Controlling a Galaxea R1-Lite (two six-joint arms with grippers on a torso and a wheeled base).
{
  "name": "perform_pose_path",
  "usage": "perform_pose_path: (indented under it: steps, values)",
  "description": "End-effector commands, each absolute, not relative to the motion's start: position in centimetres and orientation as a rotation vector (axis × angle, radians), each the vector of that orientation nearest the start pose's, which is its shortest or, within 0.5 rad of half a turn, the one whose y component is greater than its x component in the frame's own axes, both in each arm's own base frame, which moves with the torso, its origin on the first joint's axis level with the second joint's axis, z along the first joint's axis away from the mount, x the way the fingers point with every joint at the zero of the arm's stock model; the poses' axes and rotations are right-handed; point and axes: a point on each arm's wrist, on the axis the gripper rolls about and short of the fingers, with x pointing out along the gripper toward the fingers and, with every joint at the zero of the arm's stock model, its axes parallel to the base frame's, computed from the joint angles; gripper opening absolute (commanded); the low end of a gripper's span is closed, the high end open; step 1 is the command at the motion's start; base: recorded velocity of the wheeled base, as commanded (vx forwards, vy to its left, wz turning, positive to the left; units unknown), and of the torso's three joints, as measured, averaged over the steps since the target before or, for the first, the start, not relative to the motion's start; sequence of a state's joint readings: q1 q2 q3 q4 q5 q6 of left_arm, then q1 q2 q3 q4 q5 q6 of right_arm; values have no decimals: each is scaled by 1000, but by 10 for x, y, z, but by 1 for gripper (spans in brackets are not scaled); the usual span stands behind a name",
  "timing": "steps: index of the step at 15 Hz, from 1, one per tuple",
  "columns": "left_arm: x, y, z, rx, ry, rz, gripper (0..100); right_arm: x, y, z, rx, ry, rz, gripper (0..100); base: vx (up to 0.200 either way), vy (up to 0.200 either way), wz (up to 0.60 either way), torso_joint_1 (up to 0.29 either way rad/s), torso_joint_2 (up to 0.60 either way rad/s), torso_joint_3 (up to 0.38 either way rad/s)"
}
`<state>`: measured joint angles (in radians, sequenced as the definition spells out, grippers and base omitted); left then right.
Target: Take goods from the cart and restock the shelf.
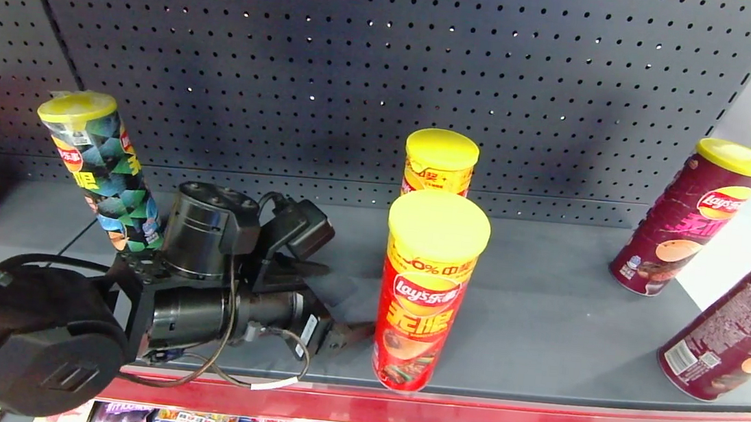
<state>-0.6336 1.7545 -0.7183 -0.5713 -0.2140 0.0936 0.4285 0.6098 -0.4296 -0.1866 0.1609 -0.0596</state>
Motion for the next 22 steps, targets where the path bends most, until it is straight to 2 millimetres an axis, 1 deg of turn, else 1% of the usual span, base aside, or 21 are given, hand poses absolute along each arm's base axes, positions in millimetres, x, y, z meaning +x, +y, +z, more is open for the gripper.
perform_pose_path:
  steps: [1, 8, 9, 11, 12, 13, 14, 15, 16, 17, 18, 19, 20, 22]
  values:
    - [240, -183, 136, 187, 431, -856, 100, 37, 21, 215, -58, -21, 590, 100, 0, 0, 0, 0, 0, 0]
    - [238, -180, 136, 187, 434, -848, 100, 38, 21, 214, -59, -13, 589, 100, 0, 0, 0, 0, 0, 0]
    - [231, -171, 143, 181, 419, -828, 100, 39, 21, 212, -59, -3, 583, 100, 0, 0, 0, 0, 0, 0]
    - [216, -137, 159, 173, 367, -730, 100, 41, 18, 210, -50, 9, 468, 100, 0, 0, 0, 0, 0, 0]
    - [204, -120, 170, 170, 329, -666, 100, 42, 15, 210, -46, 12, 373, 100, 0, 0, 0, 0, 0, 0]
    - [178, -93, 177, 182, 323, -547, 100, 44, 12, 209, -48, 31, 255, 100, 0, 0, 0, 0, 0, 0]
    - [178, -93, 177, 182, 323, -547, 100, 44, 12, 209, -48, 31, 255, 100, 0, 0, 0, 0, 0, 0]
    - [122, -52, 190, 233, 315, -392, 100, 41, 7, 205, -55, 79, 155, 100, 0, 0, 0, 0, 0, 0]
    - [90, -34, 193, 252, 343, -316, 100, 32, 3, 200, -72, 131, 73, 100, 0, 0, 0, 0, 0, 0]
    - [62, -20, 190, 256, 370, -265, 100, 24, 1, 192, -80, 187, 41, 100, 0, 0, 0, 0, 0, 0]
    - [40, -10, 186, 252, 368, -228, 100, 15, 0, 187, -71, 201, 30, 100, 0, 0, 0, 0, 0, 0]
    - [23, -4, 182, 246, 338, -203, 100, 7, -1, 181, -69, 194, 21, 100, 0, 0, 0, 0, 0, 0]
    - [14, 0, 180, 249, 326, -148, 100, 5, -1, 176, -71, 201, -2, 100, 0, 0, 0, 0, 0, 0]
    - [10, 3, 184, 244, 306, -59, 100, 5, -3, 162, -79, 242, -117, 100, 0, 0, 0, 0, 0, 0]
